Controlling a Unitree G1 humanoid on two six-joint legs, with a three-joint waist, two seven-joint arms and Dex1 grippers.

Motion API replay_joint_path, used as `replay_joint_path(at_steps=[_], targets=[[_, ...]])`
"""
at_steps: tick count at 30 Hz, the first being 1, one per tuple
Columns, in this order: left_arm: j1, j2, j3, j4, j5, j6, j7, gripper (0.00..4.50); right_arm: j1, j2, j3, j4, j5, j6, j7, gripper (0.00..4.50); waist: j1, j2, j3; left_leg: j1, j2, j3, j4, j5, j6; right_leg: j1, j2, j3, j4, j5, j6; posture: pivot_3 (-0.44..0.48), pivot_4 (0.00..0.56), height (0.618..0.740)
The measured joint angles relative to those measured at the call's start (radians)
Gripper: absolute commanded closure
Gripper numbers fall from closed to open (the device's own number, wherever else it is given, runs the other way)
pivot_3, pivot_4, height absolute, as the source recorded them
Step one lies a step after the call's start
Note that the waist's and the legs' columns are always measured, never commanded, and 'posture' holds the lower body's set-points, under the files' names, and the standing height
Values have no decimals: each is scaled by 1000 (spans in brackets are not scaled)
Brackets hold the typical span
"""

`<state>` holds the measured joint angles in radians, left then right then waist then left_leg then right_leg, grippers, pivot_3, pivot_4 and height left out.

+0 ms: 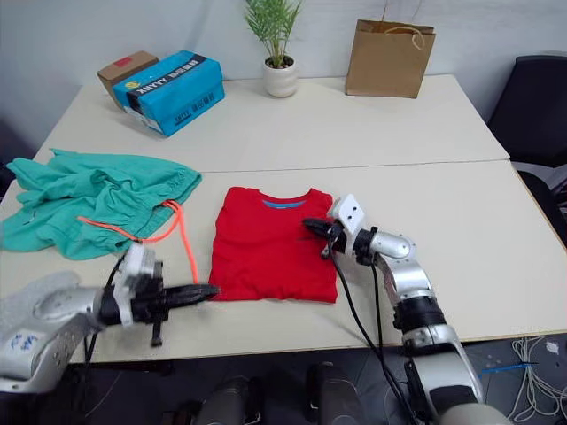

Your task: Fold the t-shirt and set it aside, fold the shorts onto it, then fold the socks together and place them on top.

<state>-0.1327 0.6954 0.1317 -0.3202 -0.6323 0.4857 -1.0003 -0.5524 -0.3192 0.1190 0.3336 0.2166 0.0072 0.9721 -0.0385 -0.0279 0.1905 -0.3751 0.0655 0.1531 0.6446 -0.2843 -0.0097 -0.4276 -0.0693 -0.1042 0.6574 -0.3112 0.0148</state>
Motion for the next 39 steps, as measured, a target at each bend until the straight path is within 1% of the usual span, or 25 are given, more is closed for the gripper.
replay_joint_path(at_steps=[2,6,7,10,12,16,17,18,20,21,23,25,26,27,30,31,32,33,36,39], targets=[[-108,-60,-61,87,84,-62,40,4464,46,-1,19,-72,-8,16,-4,4500,8,0,0,0,0,0,0,0,0,0,0,0,0,0,0,0,150,740],[-193,-152,-133,281,221,-181,109,4464,123,2,44,-106,-28,28,-28,4500,7,0,0,0,0,1,0,0,-1,-1,1,0,-1,0,0,0,150,740],[-220,-178,-145,356,258,-217,129,4464,144,-6,37,-119,-24,36,-29,4500,9,0,0,-1,0,1,0,0,-1,-1,1,0,-1,0,0,0,150,740],[-269,-198,-154,490,326,-282,159,4464,172,-45,15,-156,8,51,-10,4500,10,-1,0,-1,0,1,1,0,0,-1,1,-1,-1,0,0,0,150,740],[-283,-201,-154,541,351,-318,158,4464,184,-78,-16,-160,22,58,1,4500,10,-1,0,-1,0,1,1,0,0,-1,1,-1,-1,0,0,0,150,740],[-290,-209,-152,571,364,-338,156,4464,191,-136,-68,-135,50,56,32,4500,9,-1,0,0,0,1,1,0,0,0,1,-1,0,0,0,0,150,740],[-290,-208,-152,571,364,-342,151,4488,194,-143,-80,-136,66,68,45,4333,9,-1,0,0,0,1,1,0,0,0,1,-1,0,0,0,0,150,740],[-287,-207,-141,562,337,-331,127,4302,196,-161,-93,-158,124,158,56,4136,9,-1,0,0,1,1,1,0,-1,-1,1,-1,0,0,0,0,150,740],[-254,-184,-94,457,213,-251,61,3918,182,-244,-119,-220,277,464,70,3605,7,-1,2,-1,1,1,1,1,-2,-1,1,0,1,0,0,0,150,740],[-237,-154,-67,385,151,-212,27,3594,159,-299,-150,-239,362,640,68,3232,5,-1,3,-1,1,1,2,1,-2,-1,1,0,1,0,0,0,150,740],[-218,-84,-14,276,87,-167,-15,3004,103,-368,-207,-256,441,823,61,2567,5,-1,3,0,1,0,1,-1,0,0,1,-1,0,0,-1,0,150,740],[-182,-4,5,182,48,-109,-55,2336,49,-398,-206,-249,427,873,32,1814,2,-1,3,2,1,0,0,-1,1,0,1,-1,0,-1,-2,0,150,740],[-165,19,8,152,34,-82,-69,2047,36,-404,-197,-239,410,885,19,1496,5,-1,3,1,1,0,0,-1,1,0,1,-1,0,-1,-2,0,150,740],[-145,48,9,119,14,-42,-80,1704,8,-414,-158,-207,385,920,7,1126,7,-1,3,1,1,0,0,-1,1,-1,1,-1,0,-1,-2,0,150,740],[-128,77,44,58,-28,14,-74,777,-84,-414,-84,-110,357,1054,1,106,9,-1,3,-1,1,0,1,-1,1,-1,1,-1,-1,-1,-2,0,150,740],[-130,78,59,46,-35,19,-66,434,-132,-411,-68,-82,356,1108,-2,0,9,-1,3,-1,1,0,1,-1,1,-1,1,-1,-1,-1,-1,0,150,740],[-118,80,74,37,-41,25,-60,169,-178,-404,-55,-47,357,1161,0,0,6,-1,3,-1,1,0,1,-1,1,-1,1,0,-1,-1,-1,0,150,740],[-90,83,89,28,-43,28,-57,47,-215,-386,-55,-5,361,1213,2,0,1,-1,3,0,1,0,0,-1,0,-1,1,0,-1,-1,-1,0,150,740],[-27,64,103,23,-48,27,-56,47,-266,-333,-72,75,372,1288,7,0,-2,-2,3,-1,2,0,0,0,-2,-1,2,-1,-1,-1,-2,0,150,740],[26,24,119,21,-51,-39,-83,47,-327,-255,-52,133,366,1329,7,0,-16,-2,2,-1,3,0,0,0,-2,-1,4,-1,-1,-1,-2,0,150,740]])
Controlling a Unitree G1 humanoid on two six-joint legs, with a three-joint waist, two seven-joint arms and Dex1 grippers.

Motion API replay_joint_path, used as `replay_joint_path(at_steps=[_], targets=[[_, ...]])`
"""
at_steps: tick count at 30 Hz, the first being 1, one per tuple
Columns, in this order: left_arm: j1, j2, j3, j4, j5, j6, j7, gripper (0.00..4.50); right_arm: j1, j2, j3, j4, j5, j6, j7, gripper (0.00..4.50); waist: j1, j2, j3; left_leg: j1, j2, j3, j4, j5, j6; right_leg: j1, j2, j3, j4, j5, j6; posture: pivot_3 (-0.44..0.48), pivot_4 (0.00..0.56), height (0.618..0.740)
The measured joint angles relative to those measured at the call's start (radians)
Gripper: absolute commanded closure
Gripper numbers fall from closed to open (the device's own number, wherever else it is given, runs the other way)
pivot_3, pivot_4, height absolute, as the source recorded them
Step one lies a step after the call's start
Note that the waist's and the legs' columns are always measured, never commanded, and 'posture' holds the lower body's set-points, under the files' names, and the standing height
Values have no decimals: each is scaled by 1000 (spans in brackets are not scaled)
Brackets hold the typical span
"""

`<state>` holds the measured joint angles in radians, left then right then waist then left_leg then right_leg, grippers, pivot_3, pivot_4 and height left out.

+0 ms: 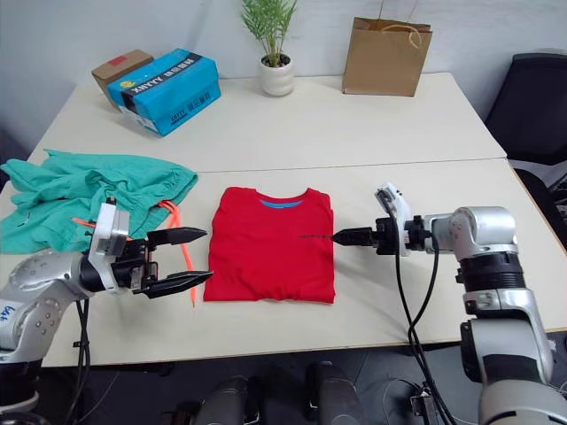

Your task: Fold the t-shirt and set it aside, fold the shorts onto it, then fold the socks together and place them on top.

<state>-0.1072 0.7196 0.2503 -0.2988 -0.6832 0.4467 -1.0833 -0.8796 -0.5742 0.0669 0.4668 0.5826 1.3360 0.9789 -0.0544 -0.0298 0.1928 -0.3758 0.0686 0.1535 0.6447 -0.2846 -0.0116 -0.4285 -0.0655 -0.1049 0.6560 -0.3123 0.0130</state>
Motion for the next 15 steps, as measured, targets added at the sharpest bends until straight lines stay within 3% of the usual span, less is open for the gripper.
replay_joint_path(at_steps=[2,5,9,15], targets=[[21,-9,4,-1,3,-44,-17,47,-30,39,8,36,-8,5,-2,0,-3,0,0,0,1,0,0,0,0,0,1,0,0,0,0,0,150,740],[45,-43,23,-1,-1,-113,-38,0,-66,84,12,89,-25,9,-11,593,-5,0,0,0,2,0,0,-1,0,0,2,0,0,0,0,0,150,740],[48,-42,40,-3,-67,-97,-71,0,-75,133,12,127,-43,4,-26,1963,-6,0,0,0,3,0,0,-1,-1,0,4,1,0,0,-1,0,150,740],[46,-33,28,2,-53,-119,-111,0,-82,176,-31,179,-64,-31,-76,3969,-7,-1,-1,0,3,0,0,-1,-1,0,4,1,0,0,-1,0,150,740]])
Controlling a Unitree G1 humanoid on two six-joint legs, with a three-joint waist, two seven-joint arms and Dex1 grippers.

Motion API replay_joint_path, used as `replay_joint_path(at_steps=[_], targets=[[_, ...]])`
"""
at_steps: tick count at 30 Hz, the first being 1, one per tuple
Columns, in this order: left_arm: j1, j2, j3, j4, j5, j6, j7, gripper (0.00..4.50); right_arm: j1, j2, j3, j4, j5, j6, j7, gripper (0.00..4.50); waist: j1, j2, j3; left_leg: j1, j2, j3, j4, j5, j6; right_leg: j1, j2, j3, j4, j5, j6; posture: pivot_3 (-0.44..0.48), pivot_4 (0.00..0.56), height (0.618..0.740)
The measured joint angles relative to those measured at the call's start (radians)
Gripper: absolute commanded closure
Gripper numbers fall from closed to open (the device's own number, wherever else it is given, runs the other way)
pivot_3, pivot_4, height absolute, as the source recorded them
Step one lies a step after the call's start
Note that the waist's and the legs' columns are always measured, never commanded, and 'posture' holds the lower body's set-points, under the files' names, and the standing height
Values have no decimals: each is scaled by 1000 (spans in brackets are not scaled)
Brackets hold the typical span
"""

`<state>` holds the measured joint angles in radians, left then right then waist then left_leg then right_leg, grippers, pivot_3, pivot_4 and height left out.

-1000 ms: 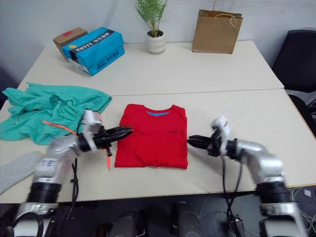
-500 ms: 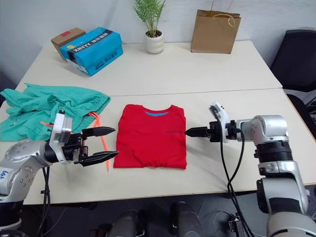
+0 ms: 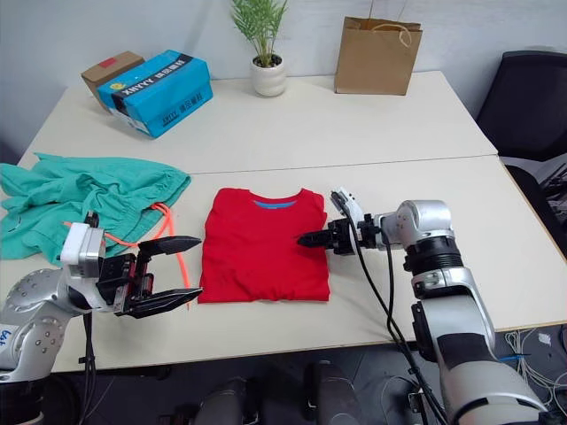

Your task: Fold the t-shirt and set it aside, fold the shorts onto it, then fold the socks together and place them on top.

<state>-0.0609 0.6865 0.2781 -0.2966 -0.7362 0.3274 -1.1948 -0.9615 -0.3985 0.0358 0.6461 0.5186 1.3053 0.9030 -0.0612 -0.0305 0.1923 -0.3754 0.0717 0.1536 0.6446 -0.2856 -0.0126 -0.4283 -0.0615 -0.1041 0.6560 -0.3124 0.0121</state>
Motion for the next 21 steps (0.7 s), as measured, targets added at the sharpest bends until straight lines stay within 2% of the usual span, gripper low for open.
replay_joint_path(at_steps=[2,8,14,18,21], targets=[[-5,0,-7,8,7,-5,-2,0,-2,-9,-8,-1,5,1,6,4474,3,-1,-1,0,0,0,1,0,1,1,0,0,0,0,0,0,150,740],[-10,-2,-24,71,37,-25,-7,0,55,-135,13,-46,5,-14,55,4474,39,-1,-1,-3,-4,-3,1,-1,5,0,-5,-1,-3,1,1,0,150,740],[-40,-11,-64,83,56,-46,-12,0,169,-406,39,-109,-18,-64,158,4474,58,1,0,-14,-8,-3,4,-2,9,-5,-10,-4,-11,5,8,0,150,740],[-75,-17,-69,112,55,-47,-19,0,213,-585,59,-47,-105,-191,237,4474,58,3,0,-15,-8,-2,4,-5,13,-5,-9,-5,-14,5,9,0,150,740],[-113,-21,-75,106,52,-46,-19,0,220,-636,71,38,-163,-311,280,4474,50,3,0,-14,-7,-1,3,-5,13,-4,-8,-5,-14,5,9,0,150,740]])
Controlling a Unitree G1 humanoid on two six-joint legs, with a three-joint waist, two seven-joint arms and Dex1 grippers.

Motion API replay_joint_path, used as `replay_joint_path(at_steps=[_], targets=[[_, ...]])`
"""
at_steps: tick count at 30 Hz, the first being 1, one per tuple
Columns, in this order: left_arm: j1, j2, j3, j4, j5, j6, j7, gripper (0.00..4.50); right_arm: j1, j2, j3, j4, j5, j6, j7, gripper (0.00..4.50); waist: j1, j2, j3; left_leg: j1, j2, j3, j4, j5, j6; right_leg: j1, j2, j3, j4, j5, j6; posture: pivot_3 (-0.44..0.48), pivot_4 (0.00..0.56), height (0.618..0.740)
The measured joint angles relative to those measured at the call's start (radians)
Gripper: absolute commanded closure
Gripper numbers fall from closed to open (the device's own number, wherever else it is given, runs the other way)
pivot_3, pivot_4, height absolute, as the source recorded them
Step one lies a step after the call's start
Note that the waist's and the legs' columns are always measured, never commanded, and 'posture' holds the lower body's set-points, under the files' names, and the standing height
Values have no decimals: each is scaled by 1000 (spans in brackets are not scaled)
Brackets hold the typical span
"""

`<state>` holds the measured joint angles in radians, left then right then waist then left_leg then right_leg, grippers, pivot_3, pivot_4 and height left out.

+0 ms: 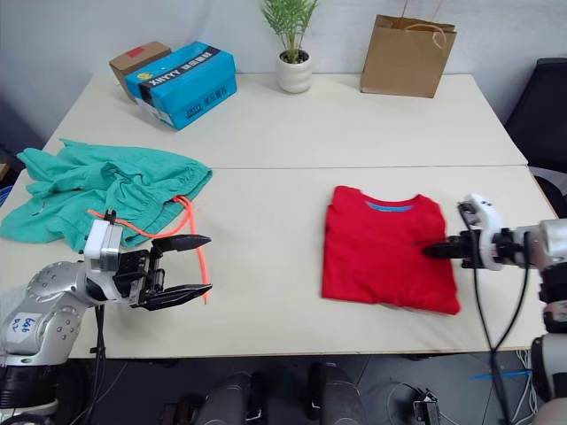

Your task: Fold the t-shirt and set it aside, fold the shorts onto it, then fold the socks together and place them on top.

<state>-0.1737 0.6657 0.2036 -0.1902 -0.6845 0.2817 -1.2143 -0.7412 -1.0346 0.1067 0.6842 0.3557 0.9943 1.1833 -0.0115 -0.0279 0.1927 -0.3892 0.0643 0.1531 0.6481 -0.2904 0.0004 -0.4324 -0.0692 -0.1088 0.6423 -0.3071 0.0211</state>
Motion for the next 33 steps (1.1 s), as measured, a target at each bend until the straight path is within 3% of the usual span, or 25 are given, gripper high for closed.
replay_joint_path(at_steps=[6,10,15,20,24,27,29,33], targets=[[-13,-9,-8,-24,-19,17,2,0,-18,-42,28,195,-142,-295,77,4474,-18,1,1,2,0,0,0,5,-7,0,2,2,2,0,0,0,150,740],[-8,-9,-8,-32,-22,24,1,0,-64,-40,8,335,-202,-458,24,4474,-18,1,1,2,1,0,1,6,-9,1,3,3,2,1,0,0,150,740],[-7,-9,-8,-33,-21,24,-2,0,-79,-30,-12,404,-223,-518,25,3120,-18,1,1,2,2,0,1,6,-10,0,5,4,2,1,0,0,150,740],[-13,-9,-5,-31,-22,15,-1,0,-62,-44,-40,403,-256,-584,-11,1428,-17,2,1,2,2,0,1,6,-10,0,5,4,3,1,0,0,150,740],[-36,-4,29,-22,-17,6,22,0,10,-127,-94,259,-209,-513,111,118,-14,8,3,2,2,0,1,7,-10,0,5,5,3,1,0,0,150,740],[-34,34,57,58,27,-45,18,0,169,-204,-210,2,-127,-447,184,30,-13,11,3,3,3,0,0,7,-11,0,7,4,3,1,0,0,150,740],[-32,59,76,124,53,-72,15,0,300,-198,-301,-184,-73,-461,187,30,-19,10,3,4,4,0,1,6,-11,1,8,4,2,1,0,0,150,740],[-10,87,125,201,83,-114,22,0,431,24,-428,-482,31,-555,103,30,-30,6,3,5,6,1,-1,5,-10,2,8,4,2,3,-1,0,150,740]])
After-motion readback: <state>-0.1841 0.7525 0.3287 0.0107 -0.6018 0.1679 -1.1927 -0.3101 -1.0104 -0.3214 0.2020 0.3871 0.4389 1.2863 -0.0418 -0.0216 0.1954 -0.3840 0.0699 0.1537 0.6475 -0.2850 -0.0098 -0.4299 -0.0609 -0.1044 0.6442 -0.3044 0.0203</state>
